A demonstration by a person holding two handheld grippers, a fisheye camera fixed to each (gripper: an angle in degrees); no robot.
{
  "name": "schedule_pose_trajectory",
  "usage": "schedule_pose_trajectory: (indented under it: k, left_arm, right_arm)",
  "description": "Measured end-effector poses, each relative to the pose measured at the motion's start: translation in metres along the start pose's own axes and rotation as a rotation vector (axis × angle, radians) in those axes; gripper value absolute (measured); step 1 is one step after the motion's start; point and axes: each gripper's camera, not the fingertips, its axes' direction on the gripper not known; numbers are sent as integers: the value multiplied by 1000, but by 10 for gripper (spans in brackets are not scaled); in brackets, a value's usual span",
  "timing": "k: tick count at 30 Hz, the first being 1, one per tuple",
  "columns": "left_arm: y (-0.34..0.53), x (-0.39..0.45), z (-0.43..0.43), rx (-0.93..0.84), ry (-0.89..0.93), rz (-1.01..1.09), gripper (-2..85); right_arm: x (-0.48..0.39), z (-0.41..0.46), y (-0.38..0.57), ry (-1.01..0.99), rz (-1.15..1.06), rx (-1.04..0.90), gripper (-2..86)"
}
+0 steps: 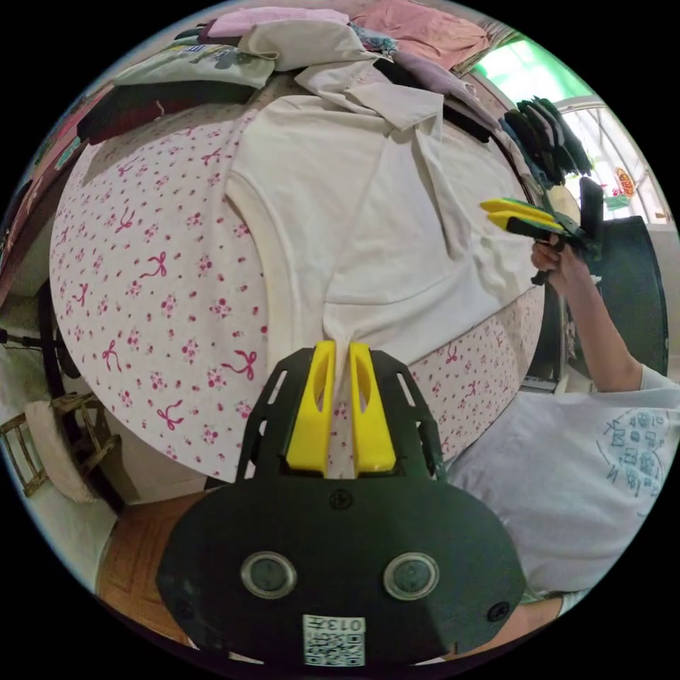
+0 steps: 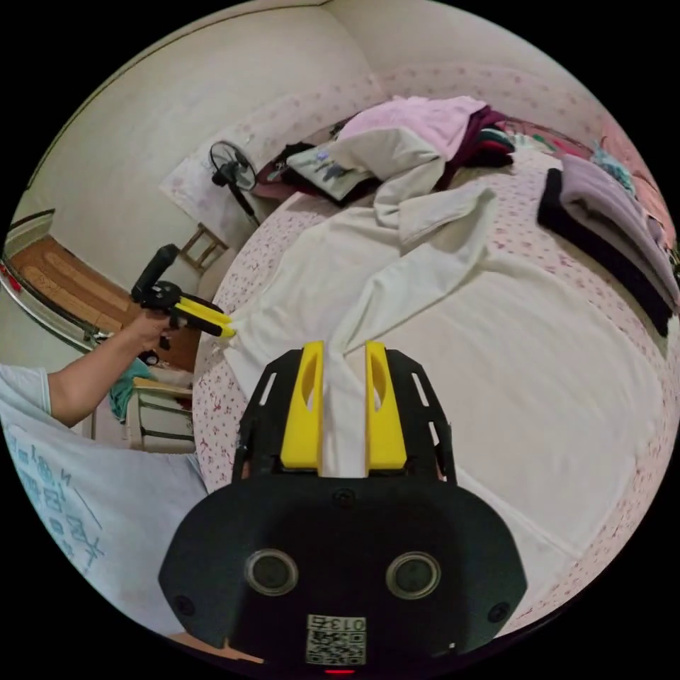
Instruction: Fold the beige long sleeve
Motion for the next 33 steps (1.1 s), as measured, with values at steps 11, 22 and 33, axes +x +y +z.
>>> schedule_pose_trajectory:
  k: [11,22,33]
  left_arm:
    - [-5,-1,22,33,-68,39,5]
    - [25,25,-20,220,-23,95,0]
    - [40,31,-18,96,-102,111,-2]
  right_arm:
    - [-14,52,-46,112,5,-91,21]
    - [-21,6,-27,86,85,116,8]
    - [-73,60,-31,301,-123,-157,3]
